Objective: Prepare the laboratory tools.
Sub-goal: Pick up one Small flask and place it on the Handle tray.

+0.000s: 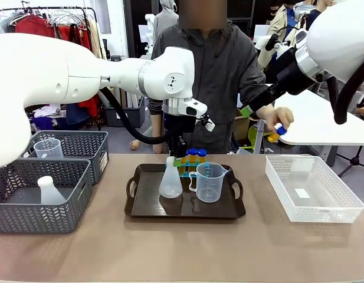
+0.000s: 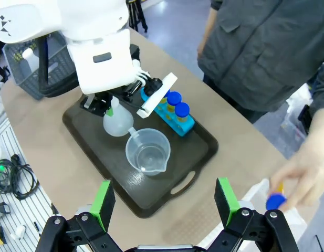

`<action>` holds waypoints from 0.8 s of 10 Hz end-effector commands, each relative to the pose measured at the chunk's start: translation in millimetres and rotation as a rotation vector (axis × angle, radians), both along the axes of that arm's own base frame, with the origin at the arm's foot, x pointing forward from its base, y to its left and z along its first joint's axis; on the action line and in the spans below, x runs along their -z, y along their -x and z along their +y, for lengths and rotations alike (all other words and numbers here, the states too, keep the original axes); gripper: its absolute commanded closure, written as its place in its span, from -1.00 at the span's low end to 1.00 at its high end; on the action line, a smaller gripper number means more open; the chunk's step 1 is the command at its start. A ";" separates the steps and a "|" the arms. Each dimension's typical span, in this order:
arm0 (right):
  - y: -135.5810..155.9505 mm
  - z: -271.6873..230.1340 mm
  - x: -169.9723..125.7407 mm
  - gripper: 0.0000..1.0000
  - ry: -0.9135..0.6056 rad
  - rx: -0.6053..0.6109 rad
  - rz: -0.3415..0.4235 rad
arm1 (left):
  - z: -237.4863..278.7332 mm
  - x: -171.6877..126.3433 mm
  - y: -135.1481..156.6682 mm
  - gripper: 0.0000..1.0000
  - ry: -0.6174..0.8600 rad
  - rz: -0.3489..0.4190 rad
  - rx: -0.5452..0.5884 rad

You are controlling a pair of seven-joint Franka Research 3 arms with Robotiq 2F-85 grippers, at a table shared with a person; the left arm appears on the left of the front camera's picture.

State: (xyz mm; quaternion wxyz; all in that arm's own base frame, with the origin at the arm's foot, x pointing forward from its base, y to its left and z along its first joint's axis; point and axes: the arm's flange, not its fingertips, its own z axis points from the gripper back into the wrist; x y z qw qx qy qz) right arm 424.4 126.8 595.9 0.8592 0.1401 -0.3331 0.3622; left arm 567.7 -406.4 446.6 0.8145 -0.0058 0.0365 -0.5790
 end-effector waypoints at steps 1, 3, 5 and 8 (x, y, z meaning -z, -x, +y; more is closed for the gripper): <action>0.5 0.9 -2.3 -1.00 -0.015 0.010 0.012 | 17.6 1.0 13.8 1.00 -0.002 -0.025 -0.038; 0.5 0.9 -2.3 -1.00 -0.015 0.010 0.012 | 22.3 2.6 14.8 1.00 0.015 -0.021 -0.049; 0.5 0.9 -2.3 -1.00 -0.015 0.010 0.012 | 23.7 6.4 13.4 0.67 0.031 -0.006 -0.040; 0.5 0.9 -2.3 -1.00 -0.015 0.010 0.012 | 23.0 6.2 12.5 -0.49 0.035 -0.008 -0.050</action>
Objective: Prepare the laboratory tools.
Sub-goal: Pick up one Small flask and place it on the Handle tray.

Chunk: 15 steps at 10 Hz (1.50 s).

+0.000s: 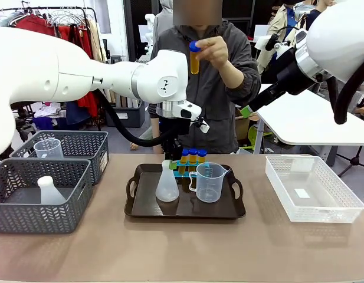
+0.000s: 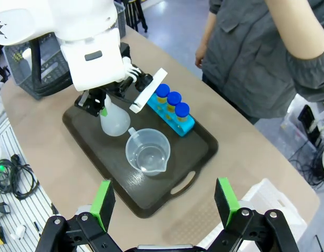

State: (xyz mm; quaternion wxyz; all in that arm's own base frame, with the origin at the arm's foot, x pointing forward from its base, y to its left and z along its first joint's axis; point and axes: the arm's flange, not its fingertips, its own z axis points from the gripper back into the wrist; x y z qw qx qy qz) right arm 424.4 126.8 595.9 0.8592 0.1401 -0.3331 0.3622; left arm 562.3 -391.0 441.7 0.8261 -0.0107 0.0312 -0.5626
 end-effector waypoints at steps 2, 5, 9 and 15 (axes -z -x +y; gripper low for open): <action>0.5 0.9 -2.3 -1.00 -0.015 0.010 0.012 | 8.6 1.0 7.4 -1.00 0.022 -0.007 -0.008; 0.5 0.9 -2.3 -1.00 -0.015 0.010 0.012 | 11.3 -6.5 9.1 -1.00 0.019 -0.032 -0.015; 0.5 0.9 -2.3 -1.00 -0.015 0.010 0.012 | 13.3 -12.6 11.7 -1.00 0.025 -0.055 -0.061; 0.5 0.9 -2.3 -1.00 -0.015 0.010 0.012 | 2.1 -16.0 -0.1 -1.00 0.018 -0.035 -0.027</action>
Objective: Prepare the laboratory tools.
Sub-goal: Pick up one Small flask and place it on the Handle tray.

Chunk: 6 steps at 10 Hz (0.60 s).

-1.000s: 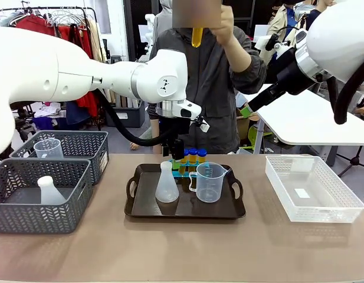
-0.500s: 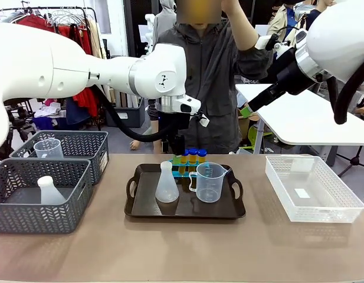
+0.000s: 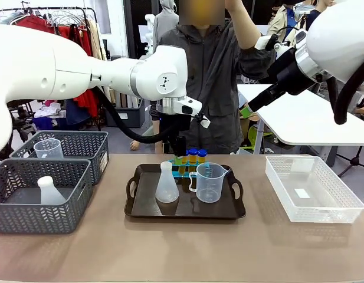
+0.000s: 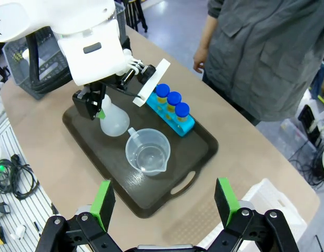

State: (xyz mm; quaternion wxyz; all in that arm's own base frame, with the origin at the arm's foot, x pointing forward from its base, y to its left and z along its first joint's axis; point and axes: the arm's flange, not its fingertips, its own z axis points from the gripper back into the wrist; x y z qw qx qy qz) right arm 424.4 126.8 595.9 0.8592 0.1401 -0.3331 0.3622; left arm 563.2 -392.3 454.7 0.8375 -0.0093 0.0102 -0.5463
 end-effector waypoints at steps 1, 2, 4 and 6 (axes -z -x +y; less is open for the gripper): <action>0.5 0.9 -2.3 -1.00 -0.015 0.010 0.012 | 3.3 -3.0 0.9 -1.00 -0.002 0.002 0.013; 0.5 0.9 -2.3 -1.00 -0.015 0.010 0.012 | 3.3 -3.0 0.9 -1.00 -0.002 0.002 0.013; 0.5 0.9 -2.3 -1.00 -0.015 0.010 0.012 | 3.3 -3.0 0.9 -1.00 -0.002 0.002 0.013; 0.5 0.9 -2.3 -1.00 -0.015 0.010 0.012 | 3.3 -3.0 0.9 -1.00 -0.002 0.002 0.013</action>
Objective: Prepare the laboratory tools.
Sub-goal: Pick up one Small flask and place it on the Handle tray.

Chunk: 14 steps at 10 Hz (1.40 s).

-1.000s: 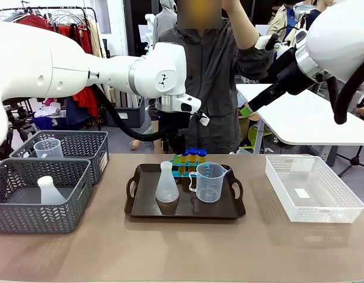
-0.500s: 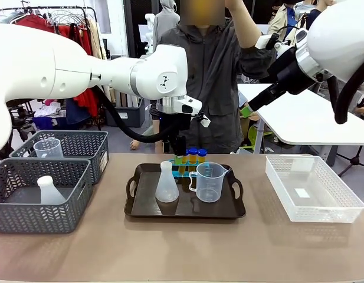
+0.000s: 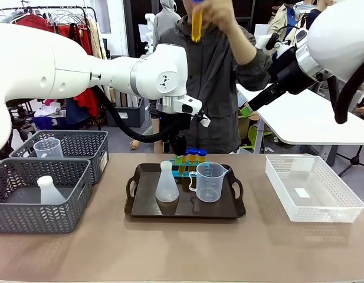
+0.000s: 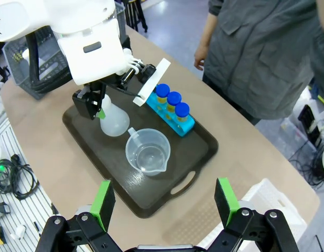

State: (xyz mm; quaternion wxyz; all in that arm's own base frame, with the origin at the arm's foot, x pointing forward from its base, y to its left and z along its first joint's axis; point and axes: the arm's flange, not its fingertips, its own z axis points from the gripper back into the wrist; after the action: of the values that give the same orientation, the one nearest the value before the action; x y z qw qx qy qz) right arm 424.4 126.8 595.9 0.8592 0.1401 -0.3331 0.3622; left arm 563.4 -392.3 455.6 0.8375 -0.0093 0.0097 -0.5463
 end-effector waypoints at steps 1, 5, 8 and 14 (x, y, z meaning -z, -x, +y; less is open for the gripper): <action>0.5 1.0 -2.3 -1.00 -0.015 0.010 0.012 | 0.0 0.0 0.0 -1.00 0.000 0.000 0.000; 0.5 1.0 -2.3 -1.00 -0.015 0.010 0.012 | 25.5 -47.1 29.5 -1.00 0.048 -0.035 0.044; 0.5 1.0 -2.3 -1.00 -0.015 0.010 0.012 | 46.5 -71.7 57.3 -1.00 0.118 -0.067 0.046; 0.5 1.0 -2.3 -1.00 -0.015 0.010 0.012 | 118.4 -125.3 81.4 -1.00 0.283 -0.146 0.179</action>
State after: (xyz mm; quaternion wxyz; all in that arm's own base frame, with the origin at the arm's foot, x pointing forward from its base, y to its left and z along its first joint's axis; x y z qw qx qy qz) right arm 424.5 126.7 595.9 0.8593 0.1401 -0.3330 0.3621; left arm 493.5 -294.6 586.7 0.7886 -0.0697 -0.1101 -0.6010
